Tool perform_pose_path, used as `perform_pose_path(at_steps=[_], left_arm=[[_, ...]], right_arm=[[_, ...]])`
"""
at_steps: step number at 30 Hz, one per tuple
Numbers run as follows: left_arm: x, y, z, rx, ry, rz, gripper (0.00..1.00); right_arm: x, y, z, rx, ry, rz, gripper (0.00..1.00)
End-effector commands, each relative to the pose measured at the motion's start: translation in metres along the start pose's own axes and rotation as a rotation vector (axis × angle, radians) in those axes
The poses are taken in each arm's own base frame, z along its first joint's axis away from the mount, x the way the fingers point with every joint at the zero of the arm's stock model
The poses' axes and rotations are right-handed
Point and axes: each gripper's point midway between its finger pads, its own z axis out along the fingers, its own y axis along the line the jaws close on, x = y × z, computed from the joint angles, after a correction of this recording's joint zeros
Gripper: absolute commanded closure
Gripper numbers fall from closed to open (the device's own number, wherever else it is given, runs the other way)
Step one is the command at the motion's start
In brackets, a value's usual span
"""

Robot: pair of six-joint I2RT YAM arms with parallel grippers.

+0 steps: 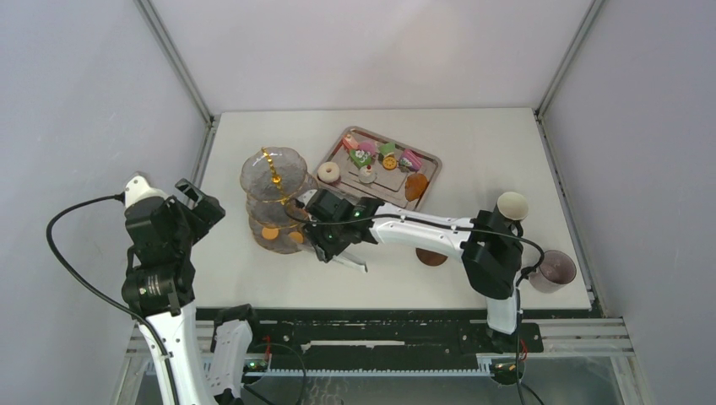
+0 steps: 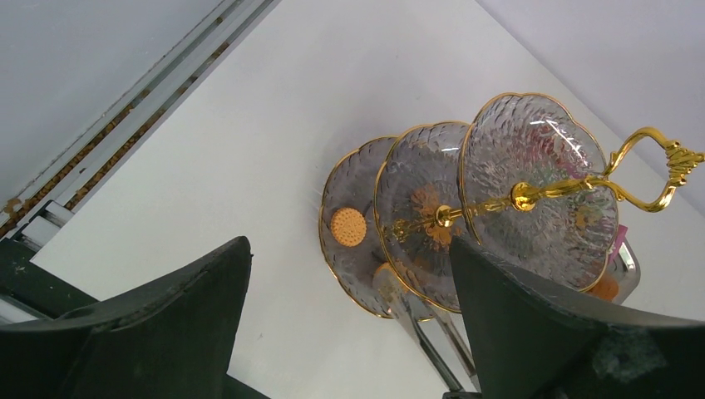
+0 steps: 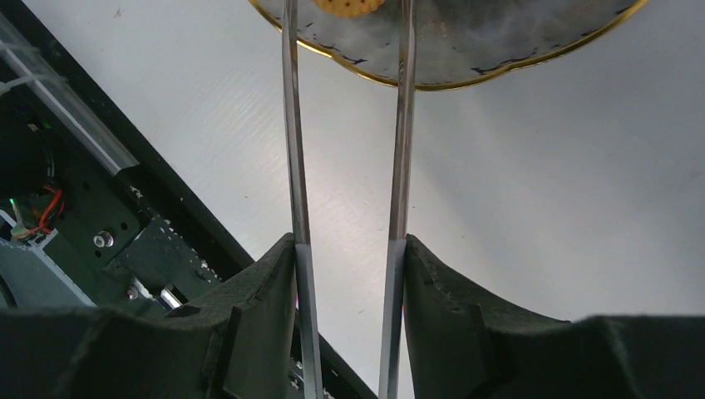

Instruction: Serve the afternoon tea

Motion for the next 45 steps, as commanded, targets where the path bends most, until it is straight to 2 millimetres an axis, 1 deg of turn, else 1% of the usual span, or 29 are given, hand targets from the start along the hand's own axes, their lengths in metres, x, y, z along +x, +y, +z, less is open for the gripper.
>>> perform_pose_path(at_steps=[1,5,10,13,16,19,20,23,26,28,30,32,36,40,42,45], left_arm=[[-0.01,-0.004,-0.006,0.02,-0.042,0.026,0.07],[-0.012,-0.001,-0.005,0.008,-0.046,0.035,0.07],[-0.012,-0.002,-0.002,0.01,-0.041,0.034,0.07],[-0.011,-0.003,0.0,0.011,-0.037,0.032,0.07],[-0.01,-0.003,0.001,0.013,-0.033,0.033,0.07],[-0.009,-0.005,0.002,0.02,-0.029,0.033,0.07],[-0.009,-0.005,0.002,0.019,-0.029,0.033,0.07],[-0.01,-0.005,0.003,0.017,-0.028,0.033,0.07],[-0.009,-0.005,0.005,0.014,-0.026,0.033,0.07],[-0.009,-0.005,0.006,0.015,-0.022,0.034,0.07],[-0.01,-0.006,0.007,0.018,-0.023,0.031,0.07],[-0.011,-0.008,0.008,0.026,-0.026,0.027,0.07],[-0.013,-0.011,0.01,0.034,-0.027,0.023,0.07],[-0.015,-0.011,0.013,0.029,-0.026,0.023,0.07],[-0.015,-0.012,0.015,0.03,-0.022,0.024,0.07],[-0.015,-0.012,0.019,0.03,-0.023,0.025,0.07]], right_arm=[[-0.032,0.019,-0.009,-0.056,-0.098,-0.033,0.47],[-0.031,0.017,-0.012,-0.042,-0.102,-0.029,0.46],[-0.034,0.018,-0.023,-0.047,-0.122,-0.019,0.44],[-0.034,0.016,-0.026,-0.04,-0.128,-0.018,0.44],[-0.032,0.013,-0.028,-0.028,-0.126,-0.015,0.44],[-0.032,0.012,-0.036,-0.025,-0.134,-0.003,0.45],[-0.032,0.012,-0.04,-0.027,-0.142,-0.001,0.46],[-0.026,0.009,-0.046,-0.023,-0.147,0.004,0.5],[-0.018,0.003,-0.051,-0.008,-0.137,0.009,0.57],[-0.011,-0.004,-0.054,0.009,-0.127,0.019,0.65],[-0.001,-0.014,-0.057,0.029,-0.115,0.034,0.78],[0.006,-0.024,-0.064,0.053,-0.114,0.05,0.87],[0.011,-0.052,-0.082,0.129,-0.14,0.092,0.95],[0.006,-0.078,-0.103,0.183,-0.196,0.142,0.95],[0.004,-0.102,-0.108,0.237,-0.209,0.183,0.95],[0.0,-0.138,-0.11,0.296,-0.231,0.274,0.89]])
